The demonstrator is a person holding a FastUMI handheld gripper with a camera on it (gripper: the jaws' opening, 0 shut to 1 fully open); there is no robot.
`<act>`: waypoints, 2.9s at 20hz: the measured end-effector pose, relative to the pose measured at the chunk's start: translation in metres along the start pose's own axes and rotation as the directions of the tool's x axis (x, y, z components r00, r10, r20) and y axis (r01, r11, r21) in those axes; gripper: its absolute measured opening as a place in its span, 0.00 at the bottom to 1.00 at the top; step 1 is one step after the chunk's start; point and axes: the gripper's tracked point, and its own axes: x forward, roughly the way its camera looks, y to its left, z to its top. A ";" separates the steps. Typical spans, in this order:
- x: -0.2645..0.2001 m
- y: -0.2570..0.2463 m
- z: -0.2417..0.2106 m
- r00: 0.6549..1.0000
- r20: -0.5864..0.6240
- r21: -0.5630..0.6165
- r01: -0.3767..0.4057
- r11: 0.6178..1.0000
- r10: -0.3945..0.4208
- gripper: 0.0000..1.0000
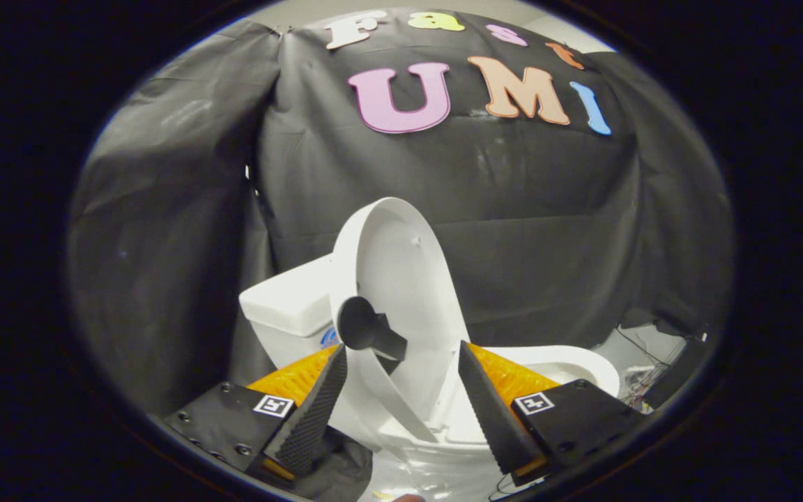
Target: Open the toilet lid.
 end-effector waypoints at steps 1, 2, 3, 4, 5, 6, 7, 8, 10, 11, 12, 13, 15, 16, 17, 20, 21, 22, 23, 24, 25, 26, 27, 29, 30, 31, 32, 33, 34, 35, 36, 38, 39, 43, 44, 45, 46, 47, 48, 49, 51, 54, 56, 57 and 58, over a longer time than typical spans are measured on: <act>-0.001 -0.005 -0.002 1.000 -0.006 0.009 0.000 1.000 0.000 0.99; -0.002 -0.012 -0.002 1.000 -0.005 0.009 0.000 1.000 0.000 0.99; -0.003 -0.020 -0.002 1.000 -0.004 0.001 0.004 1.000 -0.004 0.99; -0.004 -0.031 -0.005 1.000 -0.008 -0.011 0.014 1.000 -0.015 0.99; -0.006 -0.041 -0.006 1.000 -0.015 -0.018 0.022 1.000 -0.022 0.99; -0.005 -0.051 -0.008 0.999 -0.024 -0.023 0.029 0.999 -0.030 0.99; -0.006 -0.060 -0.011 0.999 -0.037 -0.025 0.033 0.999 -0.034 0.99; -0.006 -0.068 -0.014 0.998 -0.047 -0.023 0.033 0.999 -0.034 0.99; -0.006 -0.084 -0.013 0.998 -0.049 -0.023 0.034 0.999 -0.035 0.99; -0.007 -0.093 -0.012 0.998 -0.049 -0.026 0.038 0.999 -0.039 0.99; -0.008 -0.102 -0.012 0.998 -0.050 -0.030 0.042 0.999 -0.044 0.99; -0.010 -0.112 -0.012 0.997 -0.051 -0.036 0.048 0.998 -0.049 0.99; -0.012 -0.130 -0.010 0.997 -0.057 -0.044 0.053 0.998 -0.055 0.99; -0.013 -0.138 -0.007 0.997 -0.048 -0.040 0.052 0.998 -0.054 0.99; -0.015 -0.145 0.000 0.998 -0.032 -0.032 0.049 0.998 -0.050 0.99; -0.020 -0.172 0.011 0.998 -0.005 -0.034 0.058 0.998 -0.058 0.99; -0.024 -0.182 0.009 0.998 -0.007 -0.036 0.069 0.997 -0.069 0.99; -0.028 -0.190 0.008 0.997 -0.004 -0.032 0.071 0.997 -0.072 0.99; -0.032 -0.197 0.008 0.998 0.007 -0.027 0.063 0.998 -0.063 0.99; -0.035 -0.203 0.008 0.998 0.015 -0.034 0.054 0.998 -0.054 0.99; -0.037 -0.213 0.006 0.999 0.011 -0.063 0.051 0.997 -0.050 0.99; -0.041 -0.233 0.001 0.995 -0.017 -0.069 0.094 0.993 -0.096 0.99; -0.045 -0.245 -0.004 0.994 -0.026 -0.053 0.102 0.993 -0.104 0.99; -0.053 -0.248 -0.002 0.997 -0.006 -0.035 0.078 0.996 -0.078 0.98; -0.055 -0.251 -0.001 0.998 0.002 -0.042 0.065 0.997 -0.065 0.98; -0.056 -0.254 -0.001 0.999 0.004 -0.050 0.051 0.997 -0.051 0.97; -0.060 -0.255 -0.002 0.999 0.007 -0.056 0.036 0.998 -0.035 0.97; -0.063 -0.256 -0.004 1.000 0.018 -0.062 0.016 0.998 -0.015 0.97; -0.067 -0.255 -0.007 1.000 0.021 -0.068 -0.006 0.998 0.007 0.97; -0.071 -0.256 -0.013 1.000 0.018 -0.076 -0.019 0.997 0.020 0.97; -0.075 -0.258 -0.020 1.000 0.011 -0.078 -0.019 0.997 0.020 0.97; -0.079 -0.258 -0.021 0.998 0.057 -0.074 -0.019 0.997 0.023 0.98; -0.079 -0.252 -0.018 0.996 0.079 -0.080 -0.030 0.996 0.036 0.99; -0.078 -0.248 -0.004 0.995 0.098 -0.126 -0.024 0.992 0.036 0.99; -0.079 -0.248 0.009 0.990 0.139 -0.133 -0.021 0.991 0.040 0.99; -0.083 -0.252 0.022 0.985 0.168 -0.131 -0.011 0.991 0.033 0.99; -0.085 -0.258 0.030 0.982 0.186 -0.125 0.003 0.992 0.020 1.00; -0.087 -0.265 0.036 0.978 0.210 -0.114 0.022 0.993 0.002 1.00; -0.089 -0.274 0.045 0.972 0.234 -0.099 0.040 0.994 -0.015 1.00; -0.089 -0.281 0.047 0.968 0.247 -0.082 0.057 0.995 -0.036 1.00; -0.091 -0.301 0.045 0.964 0.252 -0.066 0.098 0.993 -0.079 1.00; -0.085 -0.321 0.024 0.976 0.194 -0.071 0.116 0.991 -0.100 1.00; -0.085 -0.328 0.020 0.979 0.173 -0.079 0.118 0.990 -0.103 1.00; -0.084 -0.332 0.019 0.980 0.172 -0.071 0.116 0.991 -0.103 1.00; -0.083 -0.333 0.019 0.979 0.174 -0.058 0.116 0.992 -0.104 1.00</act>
